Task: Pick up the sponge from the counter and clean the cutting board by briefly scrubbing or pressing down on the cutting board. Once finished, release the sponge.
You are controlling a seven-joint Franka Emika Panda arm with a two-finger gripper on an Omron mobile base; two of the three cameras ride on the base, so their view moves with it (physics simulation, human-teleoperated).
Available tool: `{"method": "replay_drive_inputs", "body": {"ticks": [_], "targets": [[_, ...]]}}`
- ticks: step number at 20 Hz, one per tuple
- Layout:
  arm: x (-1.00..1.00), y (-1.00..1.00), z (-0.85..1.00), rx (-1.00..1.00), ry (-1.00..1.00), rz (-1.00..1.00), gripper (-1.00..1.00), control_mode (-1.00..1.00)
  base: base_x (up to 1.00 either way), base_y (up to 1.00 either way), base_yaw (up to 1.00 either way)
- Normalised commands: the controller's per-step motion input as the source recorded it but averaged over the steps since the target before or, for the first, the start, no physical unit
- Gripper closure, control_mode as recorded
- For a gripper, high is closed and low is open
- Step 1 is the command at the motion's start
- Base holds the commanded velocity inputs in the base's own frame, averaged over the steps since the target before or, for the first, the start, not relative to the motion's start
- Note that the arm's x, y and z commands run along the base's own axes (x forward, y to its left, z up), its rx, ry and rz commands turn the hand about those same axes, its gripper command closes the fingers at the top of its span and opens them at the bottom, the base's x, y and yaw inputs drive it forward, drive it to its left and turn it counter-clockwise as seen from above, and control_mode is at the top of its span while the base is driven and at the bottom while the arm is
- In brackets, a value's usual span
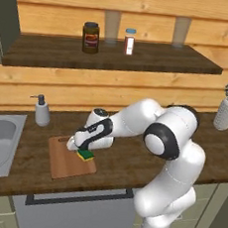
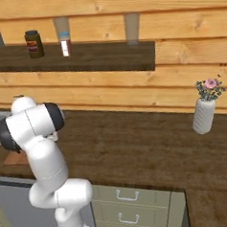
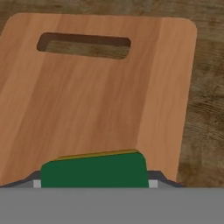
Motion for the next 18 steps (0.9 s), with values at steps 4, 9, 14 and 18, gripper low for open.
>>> {"method": "replay_drive_inputs", "body": {"ticks": [4, 9, 14, 18], "targets": [[-1.0, 0.0, -0.37, 0.0, 0.0, 0.13, 1.0, -1.0, 0.0, 0.0, 0.0], [-1.0, -0.06, -0.35, 0.0, 0.0, 0.14, 1.0, -1.0, 0.0, 0.0, 0.0], [-0.94, -0.24, -0.42, 0.0, 0.0, 0.13, 1.0, -1.0, 0.0, 0.0, 0.0], [-0.83, -0.31, -0.32, 0.0, 0.0, 0.12, 1.0, -1.0, 0.0, 0.0, 0.0]]}}
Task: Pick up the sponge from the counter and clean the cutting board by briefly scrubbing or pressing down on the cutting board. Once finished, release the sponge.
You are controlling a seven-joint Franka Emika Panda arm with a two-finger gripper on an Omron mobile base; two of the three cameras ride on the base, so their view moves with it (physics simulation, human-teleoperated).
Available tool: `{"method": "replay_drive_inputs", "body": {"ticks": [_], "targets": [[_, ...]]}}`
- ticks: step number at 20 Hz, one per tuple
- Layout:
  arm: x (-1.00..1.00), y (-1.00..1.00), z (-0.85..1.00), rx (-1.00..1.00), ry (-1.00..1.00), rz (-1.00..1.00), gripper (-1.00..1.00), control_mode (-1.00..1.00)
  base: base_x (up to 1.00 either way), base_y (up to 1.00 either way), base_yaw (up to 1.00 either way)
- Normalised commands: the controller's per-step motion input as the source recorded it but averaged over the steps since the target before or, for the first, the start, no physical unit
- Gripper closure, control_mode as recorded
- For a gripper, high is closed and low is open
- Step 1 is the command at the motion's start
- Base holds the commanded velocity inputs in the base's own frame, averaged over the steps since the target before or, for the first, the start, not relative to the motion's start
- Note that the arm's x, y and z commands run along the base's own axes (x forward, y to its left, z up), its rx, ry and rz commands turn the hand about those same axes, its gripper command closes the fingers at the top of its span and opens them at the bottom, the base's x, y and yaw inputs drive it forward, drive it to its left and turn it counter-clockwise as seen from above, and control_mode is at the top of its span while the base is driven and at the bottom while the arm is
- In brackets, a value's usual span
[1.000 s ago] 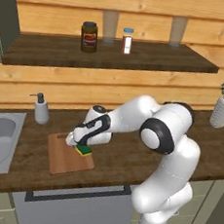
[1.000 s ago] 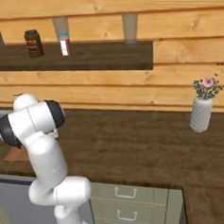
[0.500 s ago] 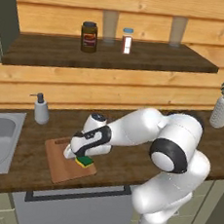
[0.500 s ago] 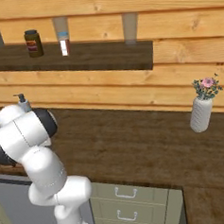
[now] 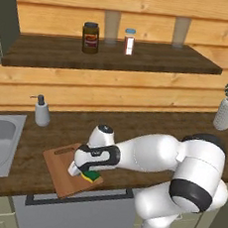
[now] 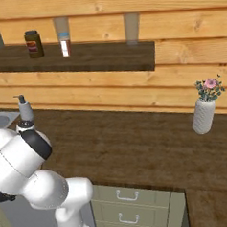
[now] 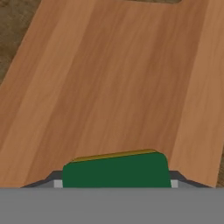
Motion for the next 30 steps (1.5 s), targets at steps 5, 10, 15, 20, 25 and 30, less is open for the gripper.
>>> {"method": "replay_drive_inputs", "body": {"ticks": [5, 10, 15, 20, 25, 30], "targets": [[-0.23, -0.08, -0.05, 0.02, 0.0, 0.08, 1.0, -1.0, 0.0, 0.0, 0.0], [0.0, 0.13, 0.01, 0.1, 0.06, 0.08, 1.0, -1.0, 0.0, 0.0, 0.0], [0.0, 0.4, 0.13, 0.11, 0.07, 0.11, 1.0, -1.0, 0.0, 0.0, 0.0], [-0.17, 0.54, 0.27, -0.04, 0.0, 0.09, 1.0, -1.0, 0.0, 0.0, 0.0], [-0.42, 0.56, 0.14, -0.08, 0.0, 0.02, 1.0, -1.0, 0.0, 0.0, 0.0], [-0.87, 0.38, 0.0, 0.0, 0.0, 0.0, 1.0, -1.0, 0.0, 0.0, 0.0]]}}
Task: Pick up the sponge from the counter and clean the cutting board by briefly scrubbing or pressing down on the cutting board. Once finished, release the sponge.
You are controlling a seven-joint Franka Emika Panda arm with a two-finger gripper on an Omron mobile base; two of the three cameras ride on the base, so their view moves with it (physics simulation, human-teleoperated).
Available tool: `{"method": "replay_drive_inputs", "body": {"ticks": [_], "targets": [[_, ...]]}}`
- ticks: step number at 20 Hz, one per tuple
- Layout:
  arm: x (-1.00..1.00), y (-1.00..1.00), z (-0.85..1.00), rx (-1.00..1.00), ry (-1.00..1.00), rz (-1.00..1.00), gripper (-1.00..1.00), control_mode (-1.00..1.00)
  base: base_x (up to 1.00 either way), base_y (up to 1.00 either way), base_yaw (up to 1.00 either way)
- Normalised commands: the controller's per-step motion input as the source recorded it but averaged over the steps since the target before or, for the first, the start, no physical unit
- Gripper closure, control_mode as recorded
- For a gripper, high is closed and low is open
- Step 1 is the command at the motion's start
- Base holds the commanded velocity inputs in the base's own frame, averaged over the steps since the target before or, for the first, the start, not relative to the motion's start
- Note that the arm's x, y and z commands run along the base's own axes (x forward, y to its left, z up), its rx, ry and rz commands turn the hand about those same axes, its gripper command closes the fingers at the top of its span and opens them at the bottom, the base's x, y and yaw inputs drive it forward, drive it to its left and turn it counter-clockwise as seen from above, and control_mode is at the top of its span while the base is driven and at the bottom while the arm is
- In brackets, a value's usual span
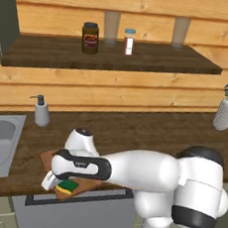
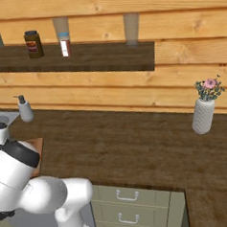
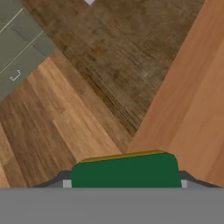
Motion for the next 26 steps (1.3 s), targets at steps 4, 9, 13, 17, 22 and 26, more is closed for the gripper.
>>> {"method": "replay_drive_inputs", "body": {"ticks": [4, 9, 13, 17, 22, 26], "targets": [[-0.55, -0.15, -0.15, 0.0, 0.0, 0.0, 1.0, -1.0, 0.0, 0.0, 0.0], [0.25, -0.46, -0.08, -0.04, 0.0, 0.0, 1.0, -1.0, 0.0, 0.0, 0.0], [1.0, -0.14, 0.0, -0.08, 0.0, 0.0, 1.0, -1.0, 0.0, 0.0, 0.0], [0.86, 0.05, 0.0, -0.12, 0.0, 0.0, 1.0, -1.0, 0.0, 0.0, 0.0], [0.18, 0.35, 0.0, -0.07, -0.07, 0.0, 1.0, -1.0, 0.0, 0.0, 0.0], [-0.4, 0.36, 0.01, 0.02, -0.19, 0.0, 1.0, -1.0, 0.0, 0.0, 0.0]]}}
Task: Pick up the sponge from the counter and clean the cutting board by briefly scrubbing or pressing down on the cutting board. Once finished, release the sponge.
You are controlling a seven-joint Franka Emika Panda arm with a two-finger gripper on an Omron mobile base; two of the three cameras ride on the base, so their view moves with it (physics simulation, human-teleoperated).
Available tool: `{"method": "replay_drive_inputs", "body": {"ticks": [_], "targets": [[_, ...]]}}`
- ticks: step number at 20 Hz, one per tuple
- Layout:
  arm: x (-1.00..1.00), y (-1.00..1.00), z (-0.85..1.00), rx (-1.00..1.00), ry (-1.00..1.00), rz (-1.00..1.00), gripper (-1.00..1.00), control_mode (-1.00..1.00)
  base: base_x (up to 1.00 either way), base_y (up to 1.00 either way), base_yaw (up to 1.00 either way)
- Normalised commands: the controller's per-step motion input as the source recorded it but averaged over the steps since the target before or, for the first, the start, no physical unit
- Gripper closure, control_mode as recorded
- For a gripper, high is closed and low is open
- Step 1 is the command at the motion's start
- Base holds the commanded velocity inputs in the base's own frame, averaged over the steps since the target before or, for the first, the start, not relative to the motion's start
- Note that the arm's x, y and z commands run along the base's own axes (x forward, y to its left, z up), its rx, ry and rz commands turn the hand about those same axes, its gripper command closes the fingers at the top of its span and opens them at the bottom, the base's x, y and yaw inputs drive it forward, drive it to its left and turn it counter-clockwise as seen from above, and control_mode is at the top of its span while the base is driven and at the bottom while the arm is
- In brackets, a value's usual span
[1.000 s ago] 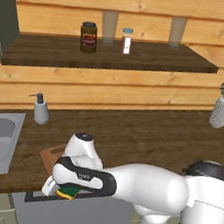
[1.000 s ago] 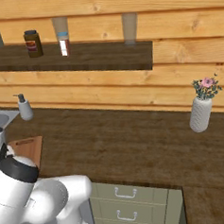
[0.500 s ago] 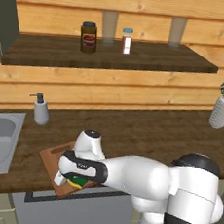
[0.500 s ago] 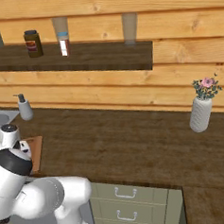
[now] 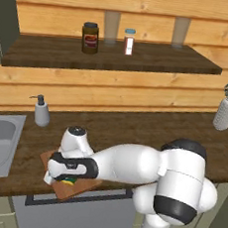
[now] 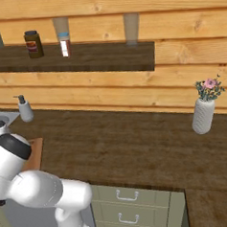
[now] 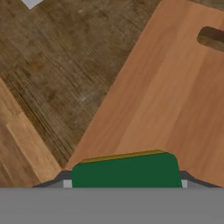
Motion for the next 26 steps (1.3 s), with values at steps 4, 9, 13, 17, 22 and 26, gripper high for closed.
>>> {"method": "replay_drive_inputs", "body": {"ticks": [4, 9, 13, 17, 22, 26], "targets": [[-0.15, -0.08, -0.14, 0.17, -0.21, -0.04, 1.0, -1.0, 0.0, 0.0, 0.0], [0.15, -0.34, -0.42, 0.17, -0.14, -0.12, 1.0, -1.0, 0.0, 0.0, 0.0], [0.23, -0.07, -0.55, 0.21, -0.06, -0.04, 1.0, -1.0, 0.0, 0.0, 0.0], [0.0, 0.06, -0.39, 0.16, -0.14, 0.0, 1.0, -1.0, 0.0, 0.0, 0.0], [0.02, -0.22, -0.26, 0.07, -0.11, -0.02, 1.0, -1.0, 0.0, 0.0, 0.0], [0.23, -0.82, -0.15, 0.0, 0.0, 0.0, 1.0, -1.0, 0.0, 0.0, 0.0]]}}
